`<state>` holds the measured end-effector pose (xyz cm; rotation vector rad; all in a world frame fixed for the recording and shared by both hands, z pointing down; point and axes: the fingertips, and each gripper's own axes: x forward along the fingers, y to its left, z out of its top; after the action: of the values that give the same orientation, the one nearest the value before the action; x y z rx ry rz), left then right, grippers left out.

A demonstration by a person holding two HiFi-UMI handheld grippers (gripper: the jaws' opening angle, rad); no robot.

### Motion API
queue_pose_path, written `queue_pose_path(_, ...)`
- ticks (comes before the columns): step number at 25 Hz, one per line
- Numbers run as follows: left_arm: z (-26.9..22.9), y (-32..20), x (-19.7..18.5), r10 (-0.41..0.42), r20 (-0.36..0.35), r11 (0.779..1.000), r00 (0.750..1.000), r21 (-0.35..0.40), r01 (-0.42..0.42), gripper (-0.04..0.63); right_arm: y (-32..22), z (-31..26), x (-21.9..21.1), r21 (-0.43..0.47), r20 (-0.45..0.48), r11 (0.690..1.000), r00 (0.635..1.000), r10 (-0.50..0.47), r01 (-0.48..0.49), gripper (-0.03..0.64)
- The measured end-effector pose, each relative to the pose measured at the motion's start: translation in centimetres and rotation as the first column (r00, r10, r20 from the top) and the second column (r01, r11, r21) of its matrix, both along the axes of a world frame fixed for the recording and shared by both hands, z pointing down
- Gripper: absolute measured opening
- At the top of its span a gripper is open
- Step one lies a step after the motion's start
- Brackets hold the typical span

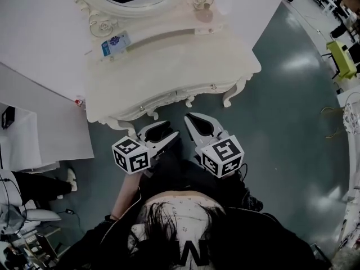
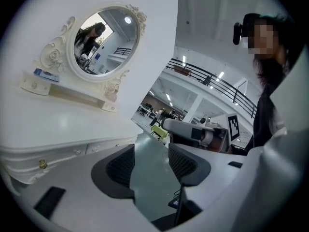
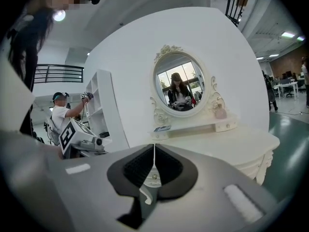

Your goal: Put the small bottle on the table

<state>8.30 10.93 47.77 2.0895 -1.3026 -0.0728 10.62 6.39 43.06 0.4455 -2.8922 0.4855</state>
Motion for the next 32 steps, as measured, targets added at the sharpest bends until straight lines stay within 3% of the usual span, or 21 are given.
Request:
queue_pose_path(12, 0.5, 4.1, 1.6, -0.042, -0.004, 0.999, 0.999, -0.007, 0.042, 0.212, 4.6, 0.2, 0.6, 0.011, -0.012, 0.995, 0.995, -0.094, 0.094, 0.011)
queue_pose_path(32, 0.9, 8.3, -0.9, -0.141, -0.021, 0.990, 0.990, 0.003, 0.142, 0.212, 9.8, 0.7, -2.3, 0.056, -0.066, 0.972, 0.972, -0.226, 0.230, 0.011)
